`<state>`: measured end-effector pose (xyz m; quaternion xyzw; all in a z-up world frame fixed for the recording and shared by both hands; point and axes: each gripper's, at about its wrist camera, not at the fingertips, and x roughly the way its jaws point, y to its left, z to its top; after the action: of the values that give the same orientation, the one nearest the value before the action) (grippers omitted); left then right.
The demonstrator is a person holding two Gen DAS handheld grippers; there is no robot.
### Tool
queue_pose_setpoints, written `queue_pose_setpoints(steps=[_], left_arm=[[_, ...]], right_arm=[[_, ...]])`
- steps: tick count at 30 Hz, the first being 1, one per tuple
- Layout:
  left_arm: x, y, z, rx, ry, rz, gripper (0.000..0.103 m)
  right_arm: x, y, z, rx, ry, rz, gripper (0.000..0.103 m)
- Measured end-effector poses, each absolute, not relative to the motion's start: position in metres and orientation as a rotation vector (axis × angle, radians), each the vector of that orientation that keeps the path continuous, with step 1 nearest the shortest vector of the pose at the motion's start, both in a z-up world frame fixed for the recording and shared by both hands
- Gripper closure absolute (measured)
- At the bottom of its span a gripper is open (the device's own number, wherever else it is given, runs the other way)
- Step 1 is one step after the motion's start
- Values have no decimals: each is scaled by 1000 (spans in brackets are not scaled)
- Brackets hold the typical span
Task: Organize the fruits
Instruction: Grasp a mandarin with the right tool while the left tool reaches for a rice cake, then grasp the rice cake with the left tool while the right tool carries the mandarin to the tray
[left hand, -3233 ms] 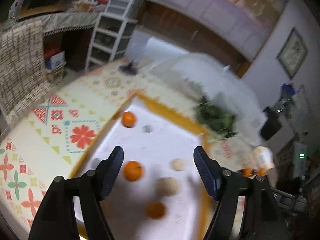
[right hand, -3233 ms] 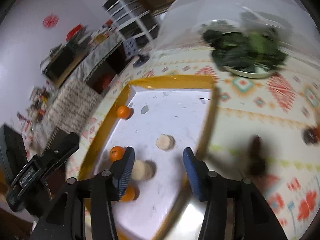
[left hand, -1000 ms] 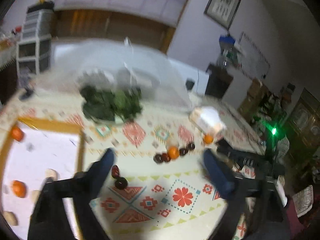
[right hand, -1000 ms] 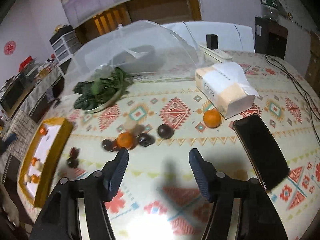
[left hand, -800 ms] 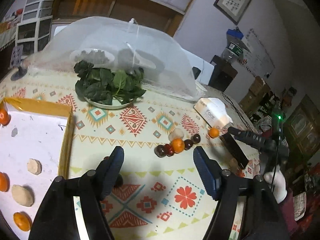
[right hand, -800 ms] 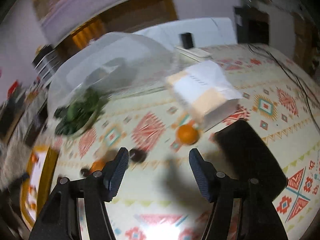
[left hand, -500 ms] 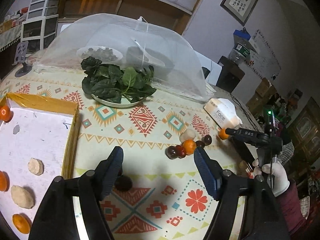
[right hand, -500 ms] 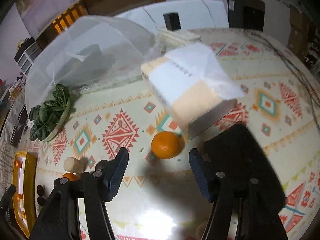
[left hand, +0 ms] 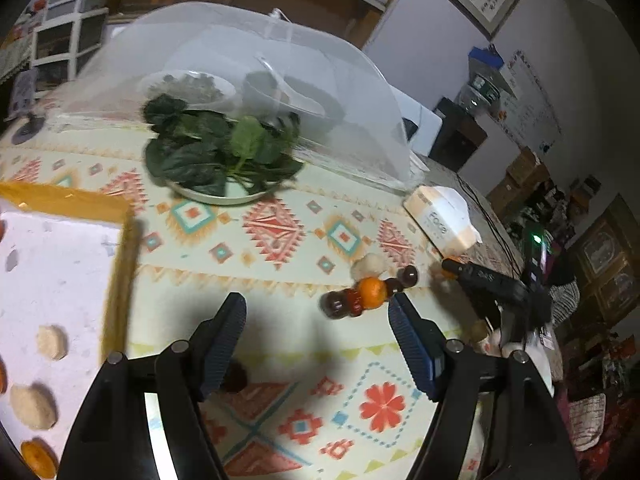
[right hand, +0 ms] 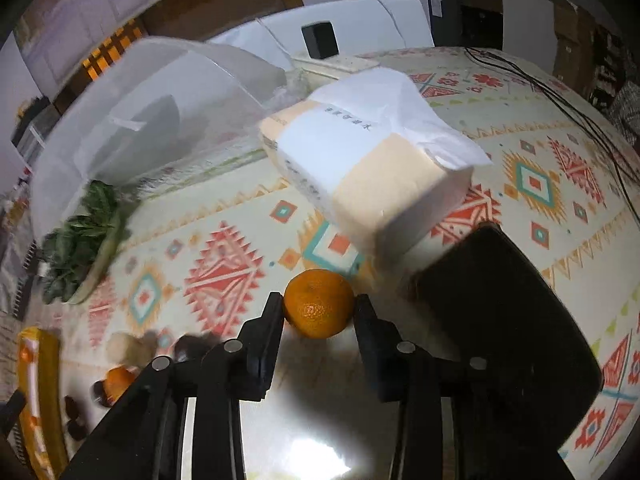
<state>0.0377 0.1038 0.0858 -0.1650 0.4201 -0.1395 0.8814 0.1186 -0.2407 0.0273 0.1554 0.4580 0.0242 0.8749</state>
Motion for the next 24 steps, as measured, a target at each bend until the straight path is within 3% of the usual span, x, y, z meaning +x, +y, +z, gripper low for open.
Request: queue_pose_setpoints(steps=[16, 19, 21, 23, 24], left_arm=[[135, -14, 44, -143, 1028, -373, 29], [140, -25, 35, -84, 1049, -355, 43], [143, -29, 29, -68, 1073, -346, 63], [144, -31, 23, -47, 1085, -332, 73], [144, -32, 20, -39, 1088, -327, 73]], right_arm=[[86, -231, 16, 433, 907, 219, 64], [86, -234, 14, 452, 909, 228, 64], [86, -234, 14, 458, 912, 235, 64], [85, -232, 14, 457, 913, 241, 63], [84, -232, 15, 455, 912, 244, 63]])
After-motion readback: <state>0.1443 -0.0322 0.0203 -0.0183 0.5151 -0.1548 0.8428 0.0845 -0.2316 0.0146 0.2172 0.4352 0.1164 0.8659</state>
